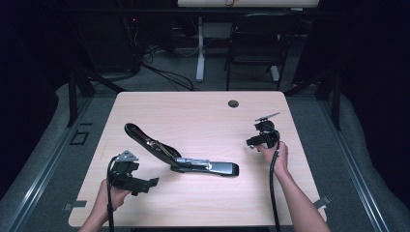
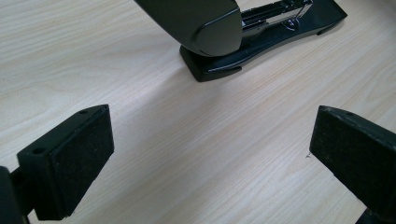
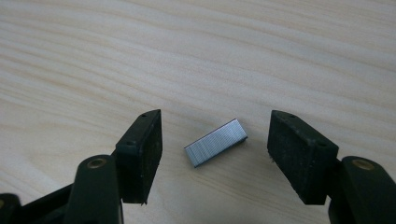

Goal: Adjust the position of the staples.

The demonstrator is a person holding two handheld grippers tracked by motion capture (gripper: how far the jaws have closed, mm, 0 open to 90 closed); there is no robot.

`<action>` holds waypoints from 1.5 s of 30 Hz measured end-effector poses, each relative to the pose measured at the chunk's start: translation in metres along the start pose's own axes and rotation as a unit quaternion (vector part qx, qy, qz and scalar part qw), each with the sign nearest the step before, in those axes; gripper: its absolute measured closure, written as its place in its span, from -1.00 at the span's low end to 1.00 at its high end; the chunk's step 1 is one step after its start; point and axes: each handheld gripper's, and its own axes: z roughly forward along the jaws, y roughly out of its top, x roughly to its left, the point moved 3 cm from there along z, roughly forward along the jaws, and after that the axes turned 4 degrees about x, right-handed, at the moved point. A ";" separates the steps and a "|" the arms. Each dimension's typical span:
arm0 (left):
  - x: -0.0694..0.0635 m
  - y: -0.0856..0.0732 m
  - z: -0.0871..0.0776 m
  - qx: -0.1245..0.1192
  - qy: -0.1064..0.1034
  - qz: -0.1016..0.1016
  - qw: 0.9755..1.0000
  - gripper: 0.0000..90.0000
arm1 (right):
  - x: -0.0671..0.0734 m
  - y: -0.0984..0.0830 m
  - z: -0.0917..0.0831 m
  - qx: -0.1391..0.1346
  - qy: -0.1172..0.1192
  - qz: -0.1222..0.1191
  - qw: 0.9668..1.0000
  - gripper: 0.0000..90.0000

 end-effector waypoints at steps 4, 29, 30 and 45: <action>0.000 -0.002 -0.001 0.000 0.002 -0.003 1.000 -1.00 | 0.001 0.001 0.004 -0.001 -0.003 0.003 1.000 -0.21; 0.002 -0.004 -0.004 0.002 0.000 -0.003 1.000 -1.00 | -0.009 0.004 0.003 0.015 0.037 -0.043 0.998 -0.32; 0.002 -0.004 -0.004 0.002 0.000 -0.003 1.000 -1.00 | -0.009 0.003 0.004 0.015 0.042 -0.042 0.998 -0.32; 0.002 -0.004 -0.005 0.001 -0.004 -0.003 1.000 -1.00 | -0.006 0.001 0.010 0.026 0.031 -0.066 0.997 -0.26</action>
